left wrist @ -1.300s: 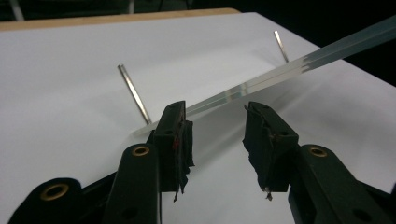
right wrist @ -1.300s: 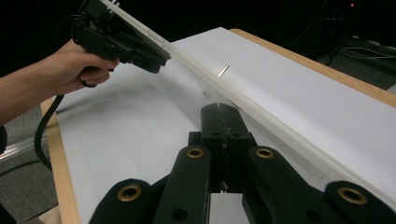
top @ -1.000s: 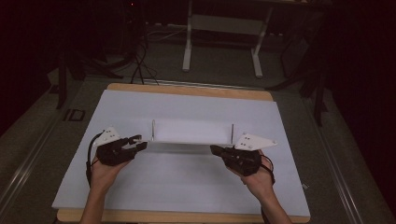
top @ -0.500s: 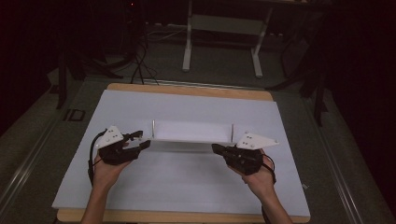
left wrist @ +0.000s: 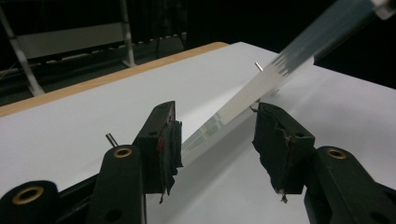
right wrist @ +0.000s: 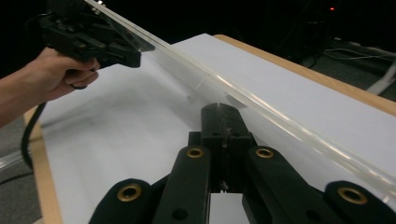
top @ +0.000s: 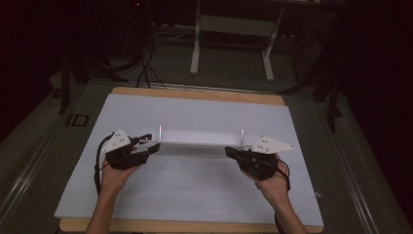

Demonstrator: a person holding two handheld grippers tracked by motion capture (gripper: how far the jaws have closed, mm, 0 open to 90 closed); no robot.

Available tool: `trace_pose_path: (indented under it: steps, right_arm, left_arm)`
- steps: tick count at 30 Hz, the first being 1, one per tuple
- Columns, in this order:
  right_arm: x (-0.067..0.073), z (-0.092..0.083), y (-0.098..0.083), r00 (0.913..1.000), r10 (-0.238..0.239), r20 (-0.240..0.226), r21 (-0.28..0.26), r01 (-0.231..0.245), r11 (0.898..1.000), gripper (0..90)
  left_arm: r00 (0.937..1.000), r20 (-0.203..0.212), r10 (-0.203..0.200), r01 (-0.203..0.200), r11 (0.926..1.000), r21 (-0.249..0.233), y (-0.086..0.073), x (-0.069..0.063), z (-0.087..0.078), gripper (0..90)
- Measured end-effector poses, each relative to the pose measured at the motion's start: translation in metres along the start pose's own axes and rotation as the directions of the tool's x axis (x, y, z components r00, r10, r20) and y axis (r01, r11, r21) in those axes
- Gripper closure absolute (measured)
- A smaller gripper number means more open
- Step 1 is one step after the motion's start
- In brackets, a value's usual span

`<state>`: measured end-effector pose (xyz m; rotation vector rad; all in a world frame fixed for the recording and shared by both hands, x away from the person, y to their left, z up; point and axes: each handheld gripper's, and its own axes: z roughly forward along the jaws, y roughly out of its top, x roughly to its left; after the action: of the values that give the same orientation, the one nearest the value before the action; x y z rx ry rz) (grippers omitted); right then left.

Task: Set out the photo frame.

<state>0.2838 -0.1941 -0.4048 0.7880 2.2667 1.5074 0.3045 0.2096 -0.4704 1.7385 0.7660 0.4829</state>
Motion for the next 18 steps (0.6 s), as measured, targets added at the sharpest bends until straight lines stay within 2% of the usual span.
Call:
trace_pose_path:
  steps: [7,11,15,18]
  right_arm:
    - [-0.007,-0.001,-0.002,0.9990,-0.014,0.043,0.011,0.014,1.000,89.4]
    - [-0.013,-0.003,-0.004,0.9987,-0.010,0.050,0.013,0.009,1.000,87.7]
    - [-0.021,-0.006,-0.006,0.9987,0.000,0.052,0.014,0.000,1.000,82.4]
    - [-0.026,-0.007,-0.008,0.9982,-0.006,0.060,0.033,0.004,0.999,79.0]
  left_arm:
    - [0.9996,0.000,-0.027,0.027,0.9996,0.011,0.004,0.003,0.002,48.8]
    - [0.9993,-0.001,-0.037,0.037,0.9992,0.015,0.006,0.004,0.003,48.9]
    - [0.9990,-0.003,-0.045,0.045,0.9988,0.019,0.009,0.006,0.004,49.0]
    - [0.9988,-0.004,-0.049,0.049,0.9986,0.020,0.010,0.007,0.004,49.0]
